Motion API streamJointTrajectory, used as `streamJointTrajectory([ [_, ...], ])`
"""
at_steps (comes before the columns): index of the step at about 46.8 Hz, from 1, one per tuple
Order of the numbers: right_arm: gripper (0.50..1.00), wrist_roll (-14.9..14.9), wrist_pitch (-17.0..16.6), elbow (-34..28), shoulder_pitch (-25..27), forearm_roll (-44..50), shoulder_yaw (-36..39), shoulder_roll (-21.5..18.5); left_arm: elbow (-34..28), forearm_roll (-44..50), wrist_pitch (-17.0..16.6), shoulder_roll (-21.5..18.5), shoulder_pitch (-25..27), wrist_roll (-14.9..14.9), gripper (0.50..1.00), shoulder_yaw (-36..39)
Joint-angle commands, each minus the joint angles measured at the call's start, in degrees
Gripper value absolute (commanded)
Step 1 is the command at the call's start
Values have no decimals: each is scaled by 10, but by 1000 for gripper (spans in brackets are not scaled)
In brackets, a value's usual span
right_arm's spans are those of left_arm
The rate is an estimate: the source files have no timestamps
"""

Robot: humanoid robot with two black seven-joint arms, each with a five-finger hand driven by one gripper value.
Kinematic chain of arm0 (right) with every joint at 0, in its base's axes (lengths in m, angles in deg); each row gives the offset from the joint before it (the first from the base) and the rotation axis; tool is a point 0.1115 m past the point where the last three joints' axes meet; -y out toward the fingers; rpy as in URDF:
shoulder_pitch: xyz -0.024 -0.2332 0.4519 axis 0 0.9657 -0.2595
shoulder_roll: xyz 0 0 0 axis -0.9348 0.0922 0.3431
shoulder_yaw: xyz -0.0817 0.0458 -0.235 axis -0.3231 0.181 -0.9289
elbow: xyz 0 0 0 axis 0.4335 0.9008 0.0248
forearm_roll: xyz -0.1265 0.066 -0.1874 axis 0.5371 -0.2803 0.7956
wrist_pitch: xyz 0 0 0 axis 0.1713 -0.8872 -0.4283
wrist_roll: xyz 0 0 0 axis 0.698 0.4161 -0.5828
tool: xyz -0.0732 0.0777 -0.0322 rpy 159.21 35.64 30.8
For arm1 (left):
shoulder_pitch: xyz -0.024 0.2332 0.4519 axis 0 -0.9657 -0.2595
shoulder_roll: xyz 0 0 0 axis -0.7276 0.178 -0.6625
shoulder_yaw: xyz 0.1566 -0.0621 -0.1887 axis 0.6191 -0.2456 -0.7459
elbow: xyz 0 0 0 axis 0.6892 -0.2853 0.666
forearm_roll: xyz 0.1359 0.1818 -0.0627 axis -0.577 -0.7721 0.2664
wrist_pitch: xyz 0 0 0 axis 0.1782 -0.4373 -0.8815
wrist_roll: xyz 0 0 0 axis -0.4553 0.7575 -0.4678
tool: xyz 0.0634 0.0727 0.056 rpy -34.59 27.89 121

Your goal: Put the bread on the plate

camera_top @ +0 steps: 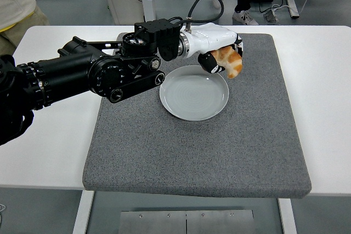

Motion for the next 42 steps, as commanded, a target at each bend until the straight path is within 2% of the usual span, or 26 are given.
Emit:
streamJointTrajectory([
  [1,1000,0,0,0,0,0,0,0,1,-13,-4,0,-19,0,500,0],
  [18,1000,0,0,0,0,0,0,0,13,-16,-8,0,-60,0,500,1],
  [28,1000,0,0,0,0,0,0,0,12,-15,-23,0,-79,0,500,36],
  [42,1000,0,0,0,0,0,0,0,12,-15,-25,0,-88,1,500,36],
])
